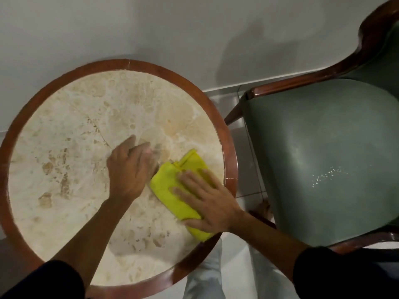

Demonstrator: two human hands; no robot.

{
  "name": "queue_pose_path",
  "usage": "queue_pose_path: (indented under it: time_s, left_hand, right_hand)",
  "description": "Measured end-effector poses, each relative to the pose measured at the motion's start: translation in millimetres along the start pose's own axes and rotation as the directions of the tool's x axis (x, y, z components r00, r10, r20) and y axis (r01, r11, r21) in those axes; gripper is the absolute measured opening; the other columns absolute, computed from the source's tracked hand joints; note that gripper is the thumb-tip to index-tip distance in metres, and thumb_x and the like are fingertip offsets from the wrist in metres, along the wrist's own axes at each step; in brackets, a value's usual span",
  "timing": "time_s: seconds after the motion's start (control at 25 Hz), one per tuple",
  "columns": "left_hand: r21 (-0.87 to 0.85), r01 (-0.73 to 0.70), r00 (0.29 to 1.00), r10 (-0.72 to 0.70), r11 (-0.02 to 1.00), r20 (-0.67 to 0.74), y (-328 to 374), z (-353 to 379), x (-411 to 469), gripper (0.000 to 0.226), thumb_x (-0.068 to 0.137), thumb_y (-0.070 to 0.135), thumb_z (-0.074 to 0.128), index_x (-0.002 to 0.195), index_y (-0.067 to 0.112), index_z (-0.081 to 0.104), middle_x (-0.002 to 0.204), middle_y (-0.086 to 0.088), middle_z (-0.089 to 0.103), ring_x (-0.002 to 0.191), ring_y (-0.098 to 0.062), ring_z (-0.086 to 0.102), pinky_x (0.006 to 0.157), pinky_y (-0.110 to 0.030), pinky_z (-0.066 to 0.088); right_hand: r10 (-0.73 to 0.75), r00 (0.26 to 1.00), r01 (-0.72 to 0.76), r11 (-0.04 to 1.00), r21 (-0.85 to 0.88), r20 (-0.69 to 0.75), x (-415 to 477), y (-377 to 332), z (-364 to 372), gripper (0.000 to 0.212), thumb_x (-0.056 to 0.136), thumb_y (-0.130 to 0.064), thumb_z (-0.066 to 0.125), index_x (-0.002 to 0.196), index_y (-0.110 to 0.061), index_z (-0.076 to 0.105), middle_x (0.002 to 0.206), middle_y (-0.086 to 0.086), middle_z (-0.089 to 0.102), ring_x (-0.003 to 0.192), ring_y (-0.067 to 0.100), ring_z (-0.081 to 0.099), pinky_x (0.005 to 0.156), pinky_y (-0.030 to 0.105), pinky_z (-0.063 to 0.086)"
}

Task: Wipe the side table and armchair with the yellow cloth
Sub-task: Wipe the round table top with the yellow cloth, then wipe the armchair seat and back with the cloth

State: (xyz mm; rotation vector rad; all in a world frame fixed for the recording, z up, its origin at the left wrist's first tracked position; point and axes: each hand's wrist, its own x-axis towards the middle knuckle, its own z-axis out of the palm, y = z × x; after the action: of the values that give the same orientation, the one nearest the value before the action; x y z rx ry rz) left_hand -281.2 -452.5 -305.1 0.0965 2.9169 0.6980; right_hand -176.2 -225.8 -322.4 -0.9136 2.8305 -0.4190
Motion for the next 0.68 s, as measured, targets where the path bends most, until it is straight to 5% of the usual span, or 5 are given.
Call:
queue_pose_path:
  time_s: [0.08, 0.16, 0.32, 0.44, 0.68]
  left_hand:
    - [-0.032, -0.026, 0.982, 0.032, 0.999, 0.188, 20, 3, -17, 0.064, 0.089, 0.069, 0.026, 0.117, 0.027, 0.065, 0.147, -0.006, 0.047, 0.131, -0.027, 0.043, 0.105, -0.045, 0.033]
    - [0.01, -0.03, 0.963, 0.026, 1.0, 0.267, 36, 7, -42, 0.07, 0.076, 0.073, 0.043, 0.115, 0.02, 0.065, 0.148, -0.007, 0.046, 0.133, -0.028, 0.042, 0.107, -0.046, 0.035]
    - [-0.296, 0.101, 0.985, -0.053, 0.95, 0.164, 58, 9, -84, 0.026, 0.077, 0.033, 0.067, 0.095, 0.014, 0.066, 0.103, 0.0, 0.068, 0.099, -0.024, 0.063, 0.084, -0.032, 0.051]
    - [-0.455, 0.301, 0.95, -0.219, 0.838, 0.224, 81, 4, -97, 0.022, 0.073, 0.024, 0.071, 0.078, 0.034, 0.053, 0.072, 0.017, 0.062, 0.067, 0.004, 0.057, 0.055, -0.01, 0.042]
    - [-0.617, 0.414, 0.892, -0.165, 0.67, 0.42, 219, 71, -110, 0.05, 0.073, 0.01, 0.079, 0.111, 0.024, 0.049, 0.108, -0.006, 0.061, 0.096, -0.013, 0.061, 0.084, -0.029, 0.054]
  right_hand:
    - [0.589, 0.803, -0.588, 0.808, 0.042, -0.091, -30, -4, -7, 0.1, 0.07, -0.085, 0.048, 0.151, -0.03, 0.024, 0.158, 0.01, 0.031, 0.146, 0.026, 0.027, 0.115, 0.056, 0.026]
    - [0.942, 0.321, -0.874, 0.253, 0.416, 0.102, -45, -24, -12, 0.102, 0.057, -0.08, 0.069, 0.14, -0.03, 0.036, 0.14, 0.003, 0.047, 0.131, 0.027, 0.044, 0.103, 0.051, 0.041]
    - [0.754, 0.265, -0.307, -0.525, 0.794, 0.601, -41, -48, -7, 0.039, 0.072, -0.015, 0.086, 0.106, -0.022, 0.068, 0.11, 0.008, 0.076, 0.098, 0.025, 0.073, 0.076, 0.032, 0.063]
    - [0.811, 0.298, -0.351, -0.398, 0.848, 0.504, -50, -26, -29, 0.036, 0.073, -0.005, 0.083, 0.097, -0.022, 0.061, 0.095, 0.004, 0.073, 0.084, 0.02, 0.069, 0.068, 0.023, 0.059]
    - [0.96, 0.28, -0.78, 0.216, 0.588, 0.019, -154, 103, -112, 0.073, 0.072, -0.024, 0.084, 0.13, -0.026, 0.04, 0.108, -0.006, 0.056, 0.094, 0.007, 0.057, 0.076, 0.029, 0.049]
